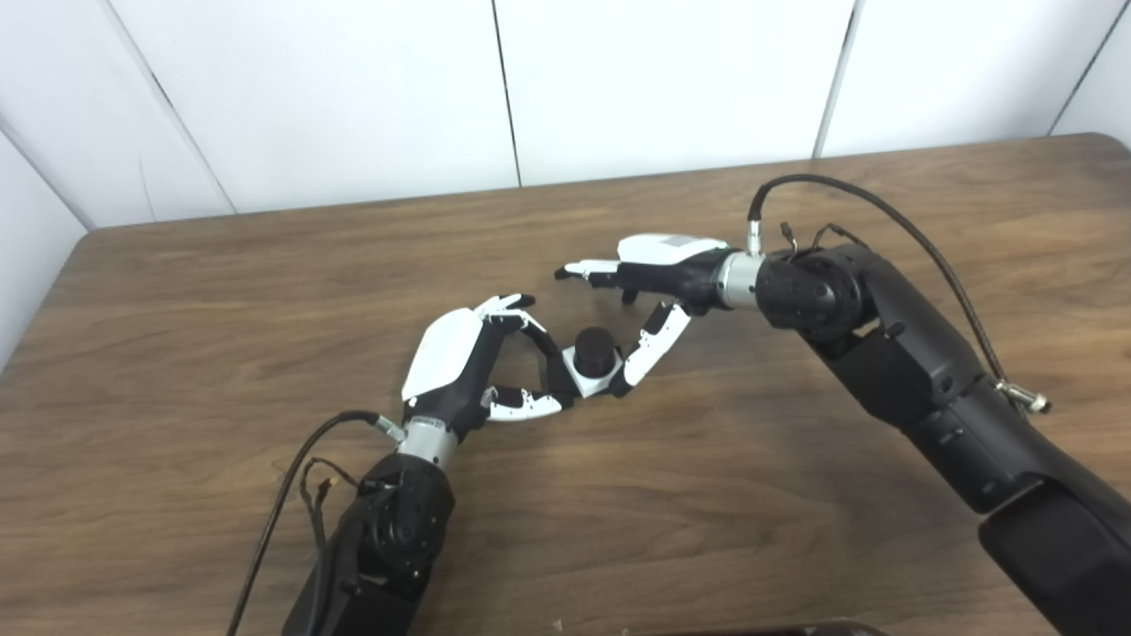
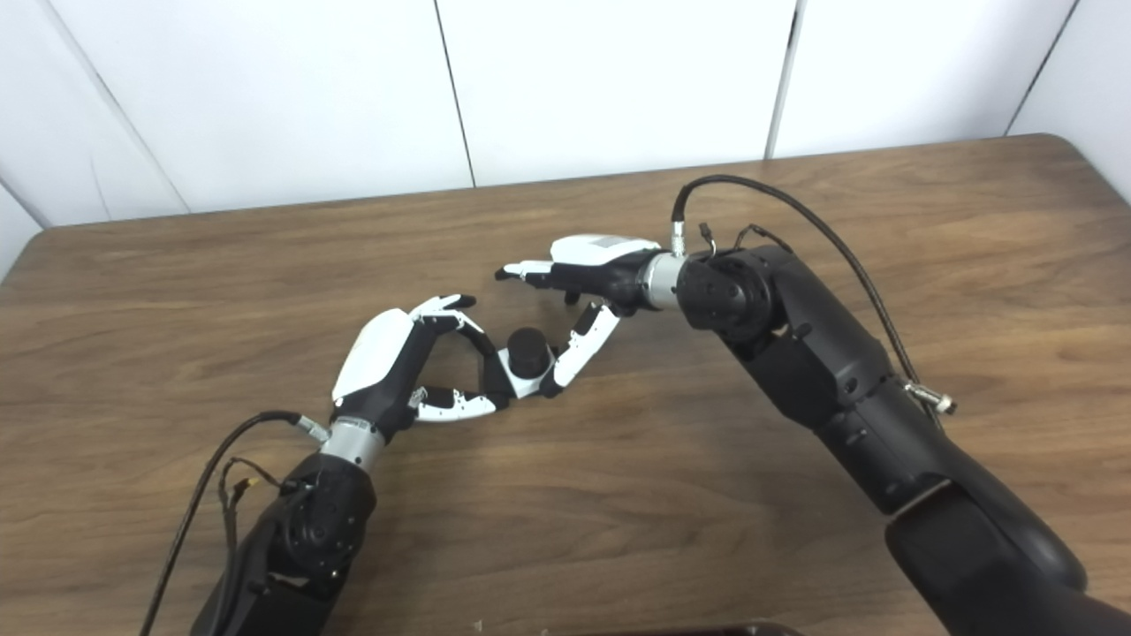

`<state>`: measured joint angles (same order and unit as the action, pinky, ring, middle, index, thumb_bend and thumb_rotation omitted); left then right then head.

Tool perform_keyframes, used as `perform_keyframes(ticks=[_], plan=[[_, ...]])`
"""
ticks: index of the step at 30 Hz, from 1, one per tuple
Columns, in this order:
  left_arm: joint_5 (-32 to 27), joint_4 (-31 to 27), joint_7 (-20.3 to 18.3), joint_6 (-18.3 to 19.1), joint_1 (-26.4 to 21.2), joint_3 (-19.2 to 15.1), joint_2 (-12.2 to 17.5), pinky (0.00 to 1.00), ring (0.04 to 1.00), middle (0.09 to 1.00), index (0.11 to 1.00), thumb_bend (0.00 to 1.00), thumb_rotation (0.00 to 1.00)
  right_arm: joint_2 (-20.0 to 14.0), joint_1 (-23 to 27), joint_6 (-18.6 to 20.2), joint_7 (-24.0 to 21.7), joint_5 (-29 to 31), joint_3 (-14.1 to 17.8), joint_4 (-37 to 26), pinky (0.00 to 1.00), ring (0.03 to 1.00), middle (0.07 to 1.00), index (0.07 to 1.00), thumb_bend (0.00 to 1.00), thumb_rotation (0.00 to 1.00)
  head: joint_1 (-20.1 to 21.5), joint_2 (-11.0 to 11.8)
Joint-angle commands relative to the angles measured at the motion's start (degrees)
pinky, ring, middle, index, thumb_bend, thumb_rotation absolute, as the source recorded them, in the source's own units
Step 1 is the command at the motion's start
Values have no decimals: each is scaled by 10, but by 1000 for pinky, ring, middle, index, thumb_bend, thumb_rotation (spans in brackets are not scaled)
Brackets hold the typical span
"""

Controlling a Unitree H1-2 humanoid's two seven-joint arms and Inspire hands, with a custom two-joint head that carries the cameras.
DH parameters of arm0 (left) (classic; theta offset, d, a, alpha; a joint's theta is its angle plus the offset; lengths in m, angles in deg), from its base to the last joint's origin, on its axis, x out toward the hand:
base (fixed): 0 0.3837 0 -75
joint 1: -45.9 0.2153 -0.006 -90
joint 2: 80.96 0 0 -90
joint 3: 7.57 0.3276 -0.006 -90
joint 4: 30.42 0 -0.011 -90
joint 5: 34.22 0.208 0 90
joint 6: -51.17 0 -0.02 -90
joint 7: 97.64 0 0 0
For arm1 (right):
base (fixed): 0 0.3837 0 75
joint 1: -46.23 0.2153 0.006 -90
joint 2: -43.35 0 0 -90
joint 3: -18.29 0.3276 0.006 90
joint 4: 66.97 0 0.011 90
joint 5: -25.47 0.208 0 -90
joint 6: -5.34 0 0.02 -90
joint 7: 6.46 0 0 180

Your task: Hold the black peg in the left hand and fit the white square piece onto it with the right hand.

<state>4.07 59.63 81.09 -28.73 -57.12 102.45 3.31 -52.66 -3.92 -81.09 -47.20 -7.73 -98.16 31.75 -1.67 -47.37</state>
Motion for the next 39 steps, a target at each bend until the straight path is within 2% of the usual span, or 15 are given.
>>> perform_keyframes(ticks=[1, 6, 9, 14, 18, 21, 22, 31, 39], plan=[[10, 1, -8, 1, -3, 2, 8, 900, 929, 879, 487, 520, 82, -16, 29, 11, -9, 6, 11, -17, 788, 938, 989, 1000, 1000, 470, 0, -1], [9, 4, -7, -1, -5, 1, 7, 904, 930, 878, 487, 521, 81, -30, 38, 13, -22, 16, 19, -18, 812, 949, 991, 1000, 1000, 471, 2, 2], [11, 6, -7, -2, -6, 3, 8, 900, 928, 878, 488, 520, 82, -39, 41, 11, -24, 26, 27, -19, 773, 934, 978, 989, 977, 453, 4, 3], [10, 6, -7, -1, -7, 3, 7, 902, 928, 877, 488, 520, 82, -46, 36, 2, -11, 43, 47, -24, 733, 902, 937, 890, 870, 304, 5, 3], [13, 5, -6, -2, -8, 4, 8, 896, 925, 877, 488, 520, 83, -48, 28, 3, 7, 49, 64, -33, 715, 876, 914, 873, 819, 206, 4, 2], [12, 5, -6, -3, -8, 3, 8, 894, 924, 875, 488, 520, 82, -48, 20, 9, 22, 48, 76, -44, 708, 866, 903, 860, 805, 182, 5, 3], [11, 6, -6, -3, -8, 3, 9, 894, 925, 875, 488, 520, 82, -46, 16, 10, 32, 49, 82, -48, 724, 878, 912, 869, 780, 189, 6, 2], [10, 11, -7, -5, -9, 3, 10, 905, 930, 877, 488, 520, 83, -25, -25, 17, 92, 73, 127, -62, 743, 862, 883, 844, 767, 168, 9, 6], [10, 17, -5, -8, -11, 3, 10, 900, 926, 878, 488, 520, 83, 23, -74, 8, 198, 77, 173, -73, 710, 811, 831, 812, 785, 177, 15, 10]])
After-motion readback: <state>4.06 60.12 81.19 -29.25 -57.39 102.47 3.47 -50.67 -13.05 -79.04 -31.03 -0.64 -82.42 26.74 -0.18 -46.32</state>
